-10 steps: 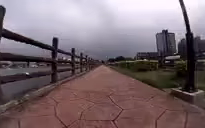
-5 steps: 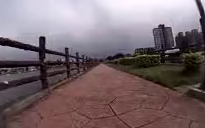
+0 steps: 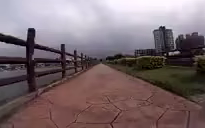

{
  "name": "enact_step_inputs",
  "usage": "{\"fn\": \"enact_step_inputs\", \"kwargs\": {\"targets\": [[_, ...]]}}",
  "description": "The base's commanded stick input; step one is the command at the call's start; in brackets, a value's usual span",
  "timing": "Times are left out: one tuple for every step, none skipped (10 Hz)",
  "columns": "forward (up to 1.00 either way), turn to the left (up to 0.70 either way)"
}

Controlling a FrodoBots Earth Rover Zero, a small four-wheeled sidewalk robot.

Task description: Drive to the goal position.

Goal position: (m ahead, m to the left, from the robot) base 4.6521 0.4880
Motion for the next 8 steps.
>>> {"fn": "enact_step_inputs", "kwargs": {"targets": [[1.00, 0.00], [1.00, 0.00], [1.00, 0.00], [1.00, 0.00], [1.00, 0.00], [1.00, 0.00], [1.00, 0.00], [1.00, 0.00]]}}
